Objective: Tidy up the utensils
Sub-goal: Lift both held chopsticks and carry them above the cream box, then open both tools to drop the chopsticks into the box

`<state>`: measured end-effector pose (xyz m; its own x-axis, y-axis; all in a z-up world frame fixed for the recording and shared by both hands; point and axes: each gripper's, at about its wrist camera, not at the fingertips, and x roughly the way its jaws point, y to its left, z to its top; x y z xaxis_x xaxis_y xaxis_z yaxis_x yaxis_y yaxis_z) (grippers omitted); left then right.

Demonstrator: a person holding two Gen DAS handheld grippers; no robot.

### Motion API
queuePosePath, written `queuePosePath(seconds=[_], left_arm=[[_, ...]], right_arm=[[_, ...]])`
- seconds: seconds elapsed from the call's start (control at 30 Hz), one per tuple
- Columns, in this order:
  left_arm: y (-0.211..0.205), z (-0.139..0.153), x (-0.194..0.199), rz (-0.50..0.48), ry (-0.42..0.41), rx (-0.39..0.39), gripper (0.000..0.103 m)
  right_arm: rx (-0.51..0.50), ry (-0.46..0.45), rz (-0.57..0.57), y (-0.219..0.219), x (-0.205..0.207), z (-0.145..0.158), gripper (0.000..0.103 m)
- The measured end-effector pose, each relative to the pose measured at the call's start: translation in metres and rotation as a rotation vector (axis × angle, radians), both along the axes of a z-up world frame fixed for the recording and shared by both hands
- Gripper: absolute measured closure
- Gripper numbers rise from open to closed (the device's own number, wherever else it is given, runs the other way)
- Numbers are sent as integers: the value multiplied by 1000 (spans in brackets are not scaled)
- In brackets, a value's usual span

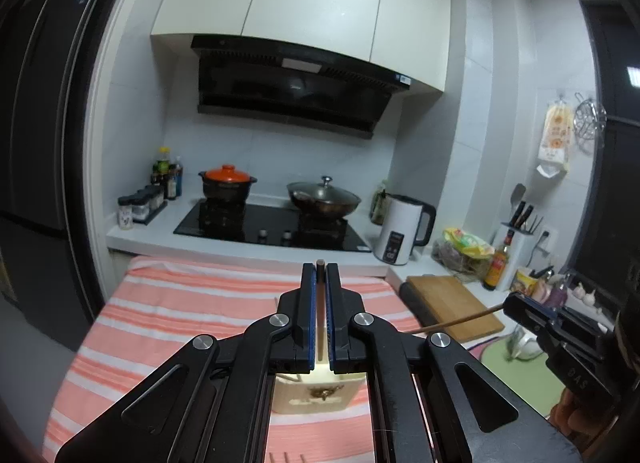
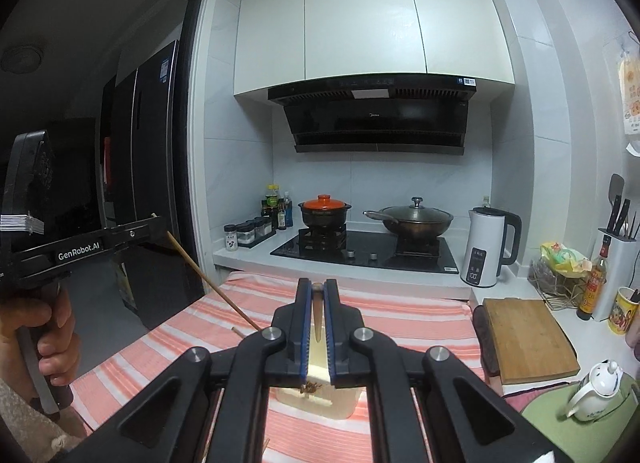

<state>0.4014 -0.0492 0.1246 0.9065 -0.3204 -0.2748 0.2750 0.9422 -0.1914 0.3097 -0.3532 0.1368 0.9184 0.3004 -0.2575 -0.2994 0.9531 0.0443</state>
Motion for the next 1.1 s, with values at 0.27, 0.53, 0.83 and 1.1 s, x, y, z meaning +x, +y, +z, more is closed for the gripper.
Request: queuePosePath(seconds=[0.27, 0.53, 0.83, 1.1], left_arm=[[-27, -43, 69, 30, 136, 92, 101], [-33, -112, 106, 2, 312, 122, 101], [-27, -137, 102, -24, 373, 92, 70], [-1, -127, 58, -20, 346, 97, 32]], right_arm=[[-6, 224, 5, 1, 87, -37, 97], [14, 443, 17, -1, 135, -97, 97], [15, 485, 31, 6, 138, -120, 92], [25, 377, -14, 0, 104, -104, 57]])
